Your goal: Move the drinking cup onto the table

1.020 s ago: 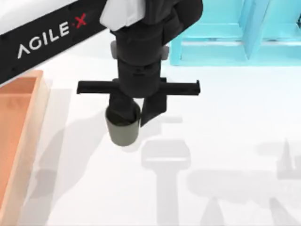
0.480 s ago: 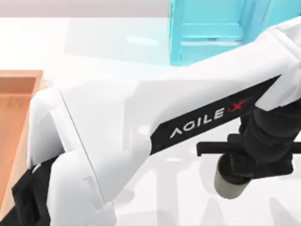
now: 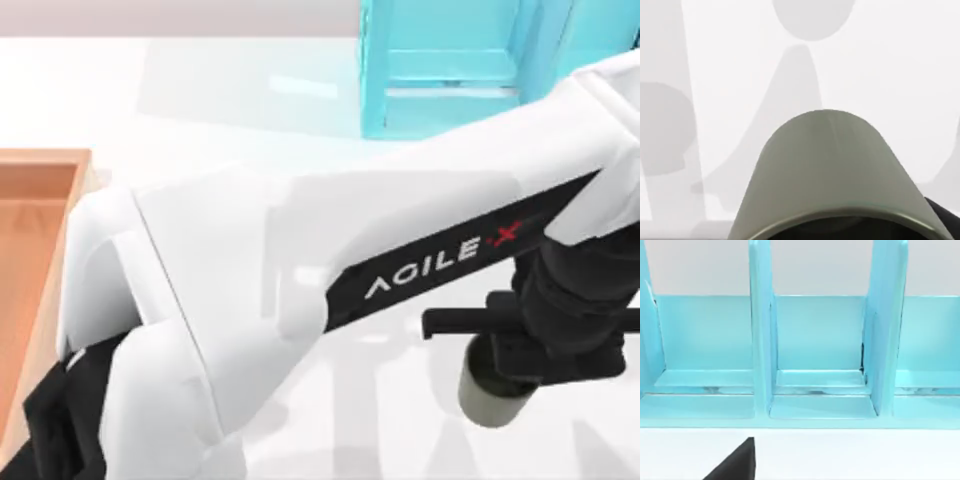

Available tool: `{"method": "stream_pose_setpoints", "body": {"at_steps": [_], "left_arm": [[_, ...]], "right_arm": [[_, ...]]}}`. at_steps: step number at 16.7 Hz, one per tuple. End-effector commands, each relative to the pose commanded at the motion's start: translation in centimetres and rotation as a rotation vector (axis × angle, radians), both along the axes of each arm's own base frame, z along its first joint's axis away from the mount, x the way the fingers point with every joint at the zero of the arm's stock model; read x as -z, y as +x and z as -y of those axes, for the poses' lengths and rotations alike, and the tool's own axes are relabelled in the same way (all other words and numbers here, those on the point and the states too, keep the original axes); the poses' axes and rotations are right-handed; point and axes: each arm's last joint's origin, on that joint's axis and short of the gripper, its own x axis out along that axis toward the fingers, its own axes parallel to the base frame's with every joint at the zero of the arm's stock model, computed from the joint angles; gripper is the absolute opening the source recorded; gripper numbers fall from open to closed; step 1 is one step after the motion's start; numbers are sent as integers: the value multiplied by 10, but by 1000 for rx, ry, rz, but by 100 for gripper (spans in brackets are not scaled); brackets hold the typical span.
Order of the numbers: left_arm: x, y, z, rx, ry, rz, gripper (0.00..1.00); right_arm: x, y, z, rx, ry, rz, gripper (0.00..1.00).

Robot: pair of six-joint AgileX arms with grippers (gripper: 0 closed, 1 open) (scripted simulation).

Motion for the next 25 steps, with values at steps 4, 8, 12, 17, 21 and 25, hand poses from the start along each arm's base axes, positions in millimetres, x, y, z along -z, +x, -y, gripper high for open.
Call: {"method": "stream_pose_setpoints", "body": {"at_steps": [4, 8, 12, 17, 21, 25], "left_arm": [[31, 0, -3, 4, 13, -5, 0], [57, -3, -8, 5, 11, -4, 0], [60, -3, -8, 5, 10, -3, 0], [60, -3, -8, 5, 10, -3, 30], [60, -3, -8, 5, 10, -3, 60], [60, -3, -8, 5, 10, -3, 90]], "right_arm": [[0, 0, 0, 0, 0, 0, 100], [0, 0, 0, 0, 0, 0, 100], [0, 0, 0, 0, 0, 0, 100], [0, 0, 0, 0, 0, 0, 100], [0, 0, 0, 0, 0, 0, 100], [0, 0, 0, 0, 0, 0, 100]]}}
